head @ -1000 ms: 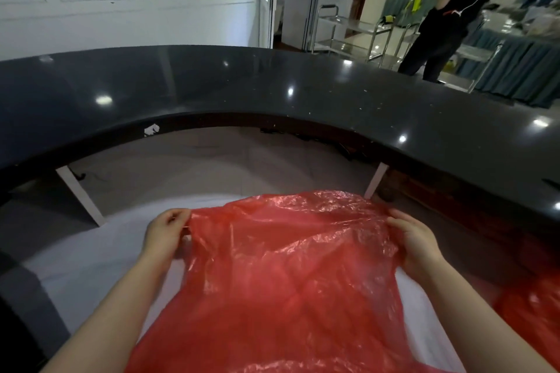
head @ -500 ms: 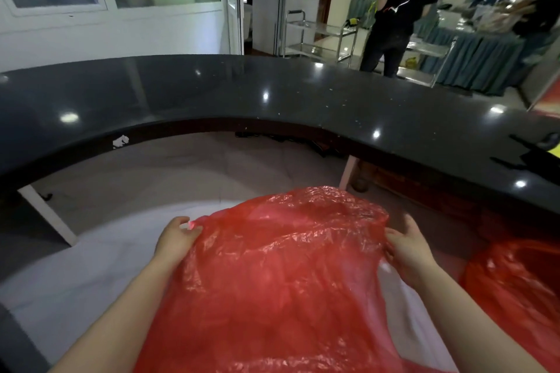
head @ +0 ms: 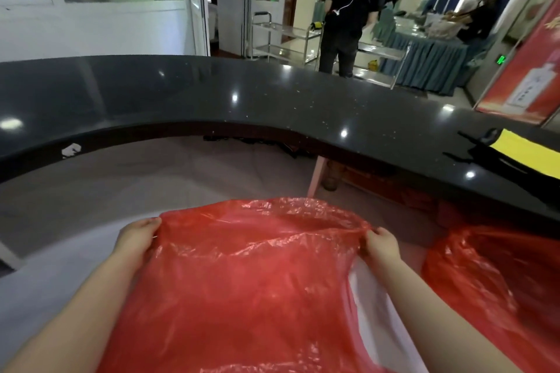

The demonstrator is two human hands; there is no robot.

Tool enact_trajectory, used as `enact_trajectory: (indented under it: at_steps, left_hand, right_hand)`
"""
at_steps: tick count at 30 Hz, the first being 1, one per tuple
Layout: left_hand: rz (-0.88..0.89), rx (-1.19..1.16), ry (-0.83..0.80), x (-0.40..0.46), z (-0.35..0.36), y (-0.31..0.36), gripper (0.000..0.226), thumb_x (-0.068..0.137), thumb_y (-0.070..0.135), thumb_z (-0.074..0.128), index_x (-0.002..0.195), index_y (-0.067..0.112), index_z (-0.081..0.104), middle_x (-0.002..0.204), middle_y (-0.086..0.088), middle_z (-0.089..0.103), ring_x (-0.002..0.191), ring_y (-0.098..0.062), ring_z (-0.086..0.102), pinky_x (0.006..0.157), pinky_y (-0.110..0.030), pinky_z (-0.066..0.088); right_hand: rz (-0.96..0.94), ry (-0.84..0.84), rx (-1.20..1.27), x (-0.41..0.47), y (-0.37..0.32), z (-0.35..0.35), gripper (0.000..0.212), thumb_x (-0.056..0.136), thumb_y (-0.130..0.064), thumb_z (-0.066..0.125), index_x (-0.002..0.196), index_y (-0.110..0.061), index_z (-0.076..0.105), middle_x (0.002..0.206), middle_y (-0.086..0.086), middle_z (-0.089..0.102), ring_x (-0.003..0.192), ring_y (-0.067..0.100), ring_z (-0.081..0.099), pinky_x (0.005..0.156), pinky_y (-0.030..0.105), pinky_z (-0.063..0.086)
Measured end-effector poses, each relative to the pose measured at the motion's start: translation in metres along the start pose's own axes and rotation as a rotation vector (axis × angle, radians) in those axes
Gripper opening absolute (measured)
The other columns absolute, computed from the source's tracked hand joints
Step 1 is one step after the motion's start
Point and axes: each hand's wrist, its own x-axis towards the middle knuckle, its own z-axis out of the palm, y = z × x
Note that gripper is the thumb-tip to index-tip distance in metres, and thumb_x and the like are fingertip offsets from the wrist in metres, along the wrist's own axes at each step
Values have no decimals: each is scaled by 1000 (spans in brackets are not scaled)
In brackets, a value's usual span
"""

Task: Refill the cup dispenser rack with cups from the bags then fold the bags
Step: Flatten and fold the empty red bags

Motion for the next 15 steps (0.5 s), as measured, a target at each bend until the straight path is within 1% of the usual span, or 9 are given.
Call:
enact_trajectory:
  at_steps: [2,3,4,5,7,10,12,14,15]
  left_hand:
    - [4,-22,53,4,-4,2,23,96,11,53,113,-1,61,70,-8,59,59,-20,53,58,-30,42]
    - [-6,-41,83,6,-6,3,18,95,12,54,108,2,63,61,-5,61,52,-17,55,51,-27,45]
    - [-29,-73,105,8,-8,4,11,95,13,55,99,8,64,52,1,62,43,-12,56,43,-20,45]
    - [-55,-110,120,8,-9,5,8,95,14,56,90,14,63,45,7,61,35,-5,55,36,-14,43]
    - [-90,-168,141,9,-12,7,13,93,14,58,81,17,59,41,11,59,32,-1,53,33,-13,42]
    - [-114,-199,139,12,-16,9,14,92,13,59,78,16,58,41,9,58,32,-4,53,36,-16,46]
    - [-99,-176,141,14,-18,10,15,93,13,59,78,16,58,40,9,57,32,-4,51,35,-14,43]
    - [-72,-167,132,15,-18,11,15,93,13,58,78,16,57,40,10,57,31,-3,51,33,-13,41]
    - [-61,-168,117,16,-19,12,16,94,13,58,78,16,57,40,10,57,32,-2,51,33,-12,41]
  right_hand:
    - [7,49,3,10,6,-7,18,90,-5,59,73,-12,55,83,20,66,73,28,64,72,41,56]
    - [40,51,59,13,8,-10,12,90,-7,60,78,-10,58,92,22,68,84,34,66,83,48,55]
    - [85,42,153,15,10,-12,6,90,-5,59,86,-7,61,97,23,68,89,37,67,87,52,54]
    - [145,48,275,17,12,-13,9,91,-1,56,96,-5,62,100,23,68,91,38,68,88,53,53]
    - [184,76,460,22,16,-18,29,92,4,46,115,-8,60,107,20,66,96,36,67,91,51,52]
    - [119,98,516,24,18,-21,53,87,14,33,126,-15,55,104,15,60,89,30,62,89,41,51]
    - [45,104,455,20,18,-20,58,84,18,31,131,-8,52,108,20,59,93,32,60,91,42,49]
    - [-77,199,197,16,16,-22,51,82,15,38,126,-4,56,111,23,64,91,28,60,83,38,48]
    - [-126,268,34,14,13,-24,50,82,11,45,125,-7,59,112,19,67,93,26,62,84,35,47]
